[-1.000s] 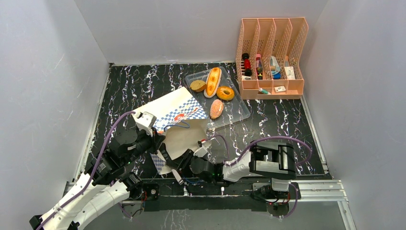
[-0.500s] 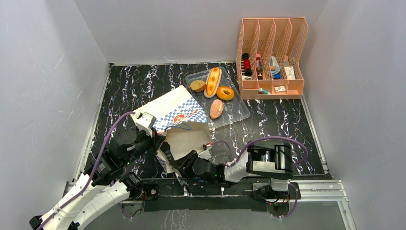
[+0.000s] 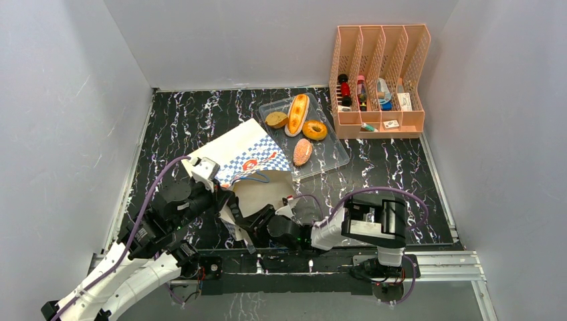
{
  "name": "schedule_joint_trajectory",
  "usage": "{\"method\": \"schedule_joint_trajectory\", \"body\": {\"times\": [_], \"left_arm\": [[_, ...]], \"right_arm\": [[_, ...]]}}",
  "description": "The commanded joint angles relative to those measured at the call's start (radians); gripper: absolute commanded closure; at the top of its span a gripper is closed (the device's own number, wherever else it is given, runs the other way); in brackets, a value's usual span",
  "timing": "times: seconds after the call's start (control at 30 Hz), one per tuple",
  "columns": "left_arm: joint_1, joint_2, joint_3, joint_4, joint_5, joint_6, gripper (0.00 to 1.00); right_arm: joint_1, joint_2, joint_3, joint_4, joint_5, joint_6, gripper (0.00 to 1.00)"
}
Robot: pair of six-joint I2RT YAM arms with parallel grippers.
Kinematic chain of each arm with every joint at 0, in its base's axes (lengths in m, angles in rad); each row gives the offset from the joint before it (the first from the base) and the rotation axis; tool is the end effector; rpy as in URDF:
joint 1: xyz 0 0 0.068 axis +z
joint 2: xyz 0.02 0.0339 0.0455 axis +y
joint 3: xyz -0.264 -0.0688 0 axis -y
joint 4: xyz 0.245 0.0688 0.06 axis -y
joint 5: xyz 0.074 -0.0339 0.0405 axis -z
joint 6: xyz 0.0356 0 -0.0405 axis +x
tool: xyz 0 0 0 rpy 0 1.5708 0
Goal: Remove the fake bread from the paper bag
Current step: Take out the fake bread from the paper bag.
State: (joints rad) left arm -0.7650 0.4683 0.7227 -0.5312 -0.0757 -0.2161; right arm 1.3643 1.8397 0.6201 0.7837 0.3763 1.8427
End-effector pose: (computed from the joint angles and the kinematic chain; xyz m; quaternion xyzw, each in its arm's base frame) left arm 0.0825 -0.0755 0.3225 0.1941 0.7737 -0.2571 0.5456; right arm 0.0800 0.3182 0.1134 0.2939 0.7810 0.5329 0.1404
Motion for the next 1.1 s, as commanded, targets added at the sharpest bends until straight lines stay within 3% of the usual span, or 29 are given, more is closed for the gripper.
{"method": "schedule_joint_trajectory", "body": {"times": [0.0,0.87,0.93,1.07], "left_arm": [[0.000,0.003,0.006,0.033,0.042,0.010,1.00],[0.000,0.040,0.008,0.034,0.086,0.047,1.00],[0.000,0.041,0.008,0.034,0.090,0.049,1.00],[0.000,0.032,0.009,0.034,0.090,0.049,1.00]], "right_arm": [[-0.022,0.019,0.050,0.007,-0.032,0.011,0.62],[-0.159,0.191,0.247,-0.098,-0.223,-0.067,0.55],[-0.167,0.211,0.264,-0.097,-0.240,-0.073,0.58],[-0.174,0.235,0.275,-0.080,-0.254,-0.079,0.75]]}}
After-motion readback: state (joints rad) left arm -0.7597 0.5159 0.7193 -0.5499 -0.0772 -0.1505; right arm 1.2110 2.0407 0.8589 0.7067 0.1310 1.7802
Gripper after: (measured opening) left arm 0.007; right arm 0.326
